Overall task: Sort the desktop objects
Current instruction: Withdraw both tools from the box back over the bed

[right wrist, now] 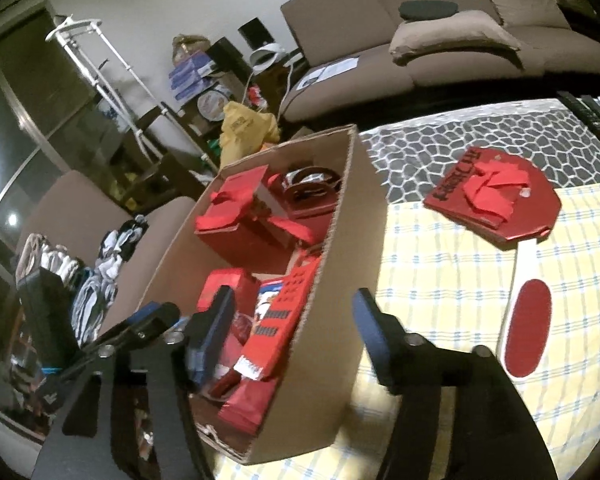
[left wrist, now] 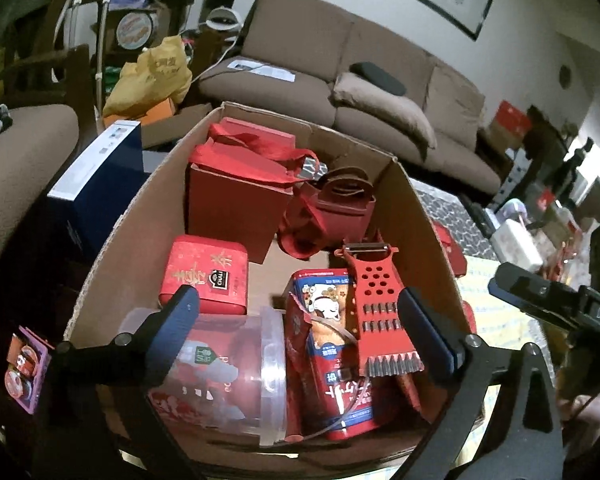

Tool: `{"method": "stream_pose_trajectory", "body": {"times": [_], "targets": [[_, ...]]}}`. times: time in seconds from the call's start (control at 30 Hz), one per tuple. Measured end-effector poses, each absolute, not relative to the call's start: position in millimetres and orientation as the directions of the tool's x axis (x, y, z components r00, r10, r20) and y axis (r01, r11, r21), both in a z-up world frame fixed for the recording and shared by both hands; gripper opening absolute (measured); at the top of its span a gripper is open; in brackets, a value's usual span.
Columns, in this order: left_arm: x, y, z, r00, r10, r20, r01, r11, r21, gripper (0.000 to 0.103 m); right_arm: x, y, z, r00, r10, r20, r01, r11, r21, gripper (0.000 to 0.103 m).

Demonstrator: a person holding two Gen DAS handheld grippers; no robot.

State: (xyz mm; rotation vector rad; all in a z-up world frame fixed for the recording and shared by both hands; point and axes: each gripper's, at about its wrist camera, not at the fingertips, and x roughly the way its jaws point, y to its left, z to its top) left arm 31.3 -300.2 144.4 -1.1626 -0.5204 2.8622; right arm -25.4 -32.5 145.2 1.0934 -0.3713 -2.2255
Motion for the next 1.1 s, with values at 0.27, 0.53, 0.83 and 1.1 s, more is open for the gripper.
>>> {"method": "stream_pose_trajectory", "body": {"times": [0.27,0.53,0.83,1.1], "targets": [[29,-264,154,-0.735,0.140,-0.664,0.062,-0.960,-0.272,0.103,-33,5,145,-0.500,-0.588,-0.636,0.364,-0.809,0.462,0.087],[20,-220,160,-0.728,0.158,-0.667,0.006,-0.972,-0.236,0.103,-45,60,139,-0.542,-0.531,-0.652,0.269,-0.844,0.464,0.091],[13,-178,163,-0.723,0.180,-0.667,-0.022,-0.971,-0.238,0.103,-54,103,133,-0.570,-0.482,-0.665,0.188,-0.865,0.465,0.097],[10,-133,159,-0.715,0.184,-0.674,-0.069,-0.979,-0.194,0.103,-55,125,127,-0.601,-0.348,-0.719,0.115,-0.928,0.353,0.102]]}}
